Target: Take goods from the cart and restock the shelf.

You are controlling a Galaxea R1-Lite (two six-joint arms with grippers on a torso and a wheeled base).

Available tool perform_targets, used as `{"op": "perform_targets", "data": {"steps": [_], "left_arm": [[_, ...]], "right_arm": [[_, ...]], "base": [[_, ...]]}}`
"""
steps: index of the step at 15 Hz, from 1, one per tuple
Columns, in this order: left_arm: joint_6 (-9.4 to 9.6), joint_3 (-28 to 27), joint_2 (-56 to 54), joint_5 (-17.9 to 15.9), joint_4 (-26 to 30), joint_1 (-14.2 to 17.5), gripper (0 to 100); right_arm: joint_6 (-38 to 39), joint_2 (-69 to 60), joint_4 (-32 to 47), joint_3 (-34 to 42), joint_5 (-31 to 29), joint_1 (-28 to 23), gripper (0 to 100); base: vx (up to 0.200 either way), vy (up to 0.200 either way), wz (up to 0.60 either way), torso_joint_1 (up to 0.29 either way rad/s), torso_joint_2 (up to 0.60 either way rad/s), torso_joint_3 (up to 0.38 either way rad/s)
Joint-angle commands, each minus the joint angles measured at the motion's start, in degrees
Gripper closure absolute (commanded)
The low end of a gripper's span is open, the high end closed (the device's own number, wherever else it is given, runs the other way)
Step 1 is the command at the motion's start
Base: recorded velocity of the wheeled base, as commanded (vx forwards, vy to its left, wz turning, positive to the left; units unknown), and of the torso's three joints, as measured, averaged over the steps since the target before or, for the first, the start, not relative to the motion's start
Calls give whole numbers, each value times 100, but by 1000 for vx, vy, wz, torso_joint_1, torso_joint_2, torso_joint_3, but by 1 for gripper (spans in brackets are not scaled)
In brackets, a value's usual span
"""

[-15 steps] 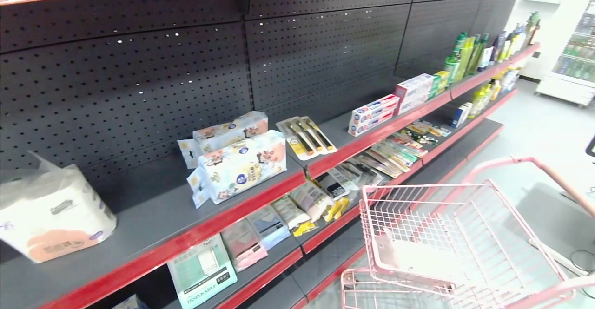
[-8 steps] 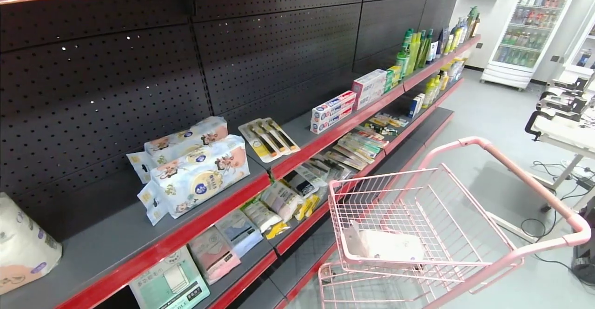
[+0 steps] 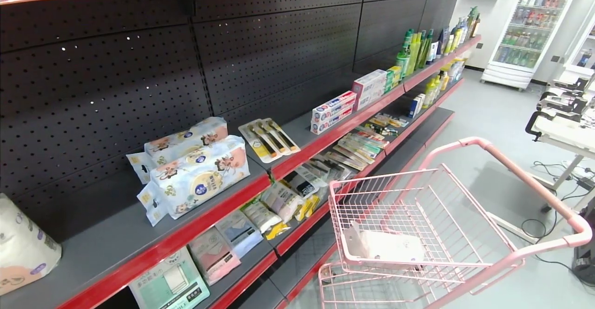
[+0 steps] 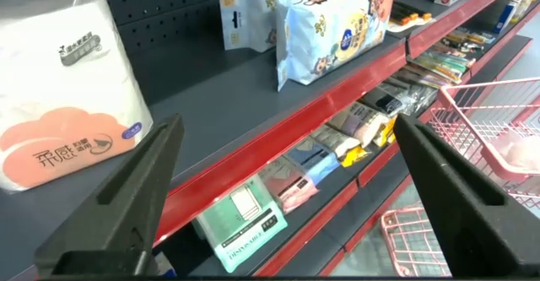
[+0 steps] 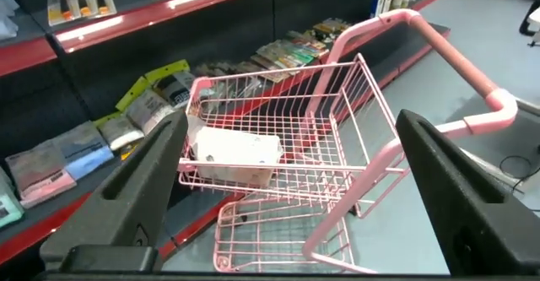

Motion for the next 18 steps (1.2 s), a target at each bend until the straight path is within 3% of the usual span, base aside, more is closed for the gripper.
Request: {"op": "perform_targets", "data": {"steps": [1,3,4,5,6,7,10,12,14,16,18], "left_arm": [[0,0,7,1,-1,4,0],[8,0,7,1,-1,4,0],[0,0,7,1,-1,4,0],[0,0,7,1,-1,4,0],[0,0,7,1,-1,4,0],[0,0,7,1,-1,4,0],[-9,0,7,1,-1,4,0],[-9,0,7,1,-1,4,0],[-9,0,7,1,-1,4,0],[-9,0,7,1,-1,4,0],[-9,0,7,1,-1,4,0]], "right_arm": [[359,211,10,-18,-28,-53,0],[324,747,19,-26,-37,-97,0],[535,1441,36,-809,86,-26,0],[1484,3085,54,-2320,-2,-70,0],[1853,3700,80,-2997,-37,-167,0],[1466,5142,423,-4307,209,-448,0],[-766,7348,229,-4526,798,-773,0],[-1970,8640,-623,-4535,1466,-888,0],[-3394,9633,-1388,-4597,1624,-1143,0],[-4352,10160,-1440,-4526,2081,-1143,0],[-5099,10547,-1493,-4324,2116,-923,0]], "base": [[0,0,0,0,0,0],[0,0,0,0,0,0],[0,0,0,0,0,0],[0,0,0,0,0,0],[0,0,0,0,0,0],[0,0,0,0,0,0],[0,0,0,0,0,0],[0,0,0,0,0,0],[0,0,0,0,0,0],[0,0,0,0,0,0],[0,0,0,0,0,0]]}}
